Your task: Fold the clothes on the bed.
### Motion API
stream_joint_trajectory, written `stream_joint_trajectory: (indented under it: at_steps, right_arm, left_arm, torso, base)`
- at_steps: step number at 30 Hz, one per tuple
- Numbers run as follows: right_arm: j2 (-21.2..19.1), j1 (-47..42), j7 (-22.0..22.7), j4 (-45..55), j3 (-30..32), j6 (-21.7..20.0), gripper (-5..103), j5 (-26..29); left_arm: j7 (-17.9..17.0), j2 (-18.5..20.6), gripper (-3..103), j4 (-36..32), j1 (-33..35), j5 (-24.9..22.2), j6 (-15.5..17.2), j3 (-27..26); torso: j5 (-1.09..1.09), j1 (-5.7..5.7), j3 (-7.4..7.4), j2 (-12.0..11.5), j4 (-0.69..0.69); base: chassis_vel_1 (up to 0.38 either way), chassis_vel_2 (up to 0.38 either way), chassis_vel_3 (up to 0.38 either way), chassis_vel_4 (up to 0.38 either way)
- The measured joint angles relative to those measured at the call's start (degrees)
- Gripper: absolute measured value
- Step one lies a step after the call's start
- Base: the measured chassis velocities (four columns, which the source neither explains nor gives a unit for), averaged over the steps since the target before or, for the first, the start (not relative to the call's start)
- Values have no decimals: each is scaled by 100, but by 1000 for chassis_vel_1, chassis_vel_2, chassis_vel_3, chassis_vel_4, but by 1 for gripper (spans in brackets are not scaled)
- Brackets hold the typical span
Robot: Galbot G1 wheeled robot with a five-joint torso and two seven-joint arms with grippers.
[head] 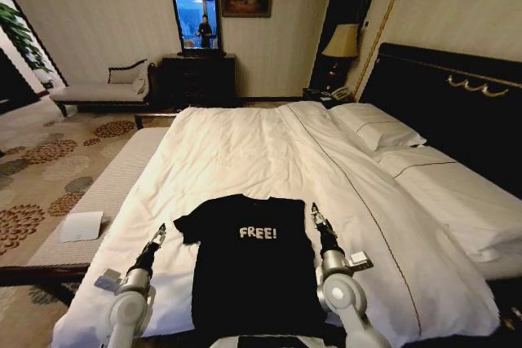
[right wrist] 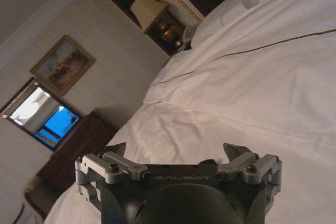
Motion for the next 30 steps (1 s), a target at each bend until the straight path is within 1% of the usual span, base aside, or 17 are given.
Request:
stream_joint_trajectory:
  at_steps: [3,4,7,8,9,11,12,16,21,22,24,30]
  right_arm:
    - [30,-55,61,26,-6,1,100,-20]
    - [45,-102,141,113,-16,-30,100,44]
    - [49,-143,221,240,-27,-105,100,125]
    - [49,-143,221,240,-27,-105,100,125]
    - [45,-143,232,245,-28,-120,100,127]
    - [38,-138,254,239,-29,-135,100,130]
    - [28,-130,272,207,-29,-146,100,131]
    - [-6,-68,324,155,-36,-197,100,168]
    - [-33,-6,365,100,-39,-235,100,209]
    - [-60,-1,389,59,-39,-253,100,214]
    - [-79,2,403,27,-41,-258,100,215]
    - [-96,15,438,-40,-49,-267,100,221]
  left_arm:
    - [98,0,100,186,-134,-54,-27,95]
    - [209,-12,100,397,-261,-102,-62,178]
    - [370,-27,100,736,-440,-180,-121,282]
    - [370,-27,100,736,-440,-180,-121,282]
    - [418,-28,100,873,-508,-184,-138,317]
    - [452,-25,100,1043,-580,-161,-154,362]
    - [468,-19,100,1232,-665,-121,-164,402]
    - [470,-8,100,1496,-802,-101,-175,437]
    - [469,-34,100,1671,-956,-74,-200,486]
    - [498,-92,100,1837,-1126,-63,-279,534]
    - [531,-121,100,1929,-1222,-43,-338,548]
    - [608,-148,100,2101,-1387,-11,-374,562]
  torso:
    - [0,0,0,0,-1]
    - [0,0,0,0,-1]
    - [-1,0,0,0,0]
    - [-1,0,0,0,0]
    - [0,0,0,0,0]
    - [0,0,0,0,0]
    - [0,1,0,0,0]
    - [0,0,0,0,0]
    - [0,0,0,0,1]
    - [0,1,1,0,0]
    - [0,0,0,0,0]
    - [0,0,0,0,0]
  base:
    - [0,0,0,0]
    - [0,0,0,0]
    - [0,0,0,0]
    - [0,0,0,0]
    - [0,0,0,0]
    - [0,0,0,0]
    - [0,0,0,0]
    - [0,0,0,0]
    - [0,0,0,0]
    - [0,0,0,0]
    - [0,0,0,0]
    - [0,0,0,0]
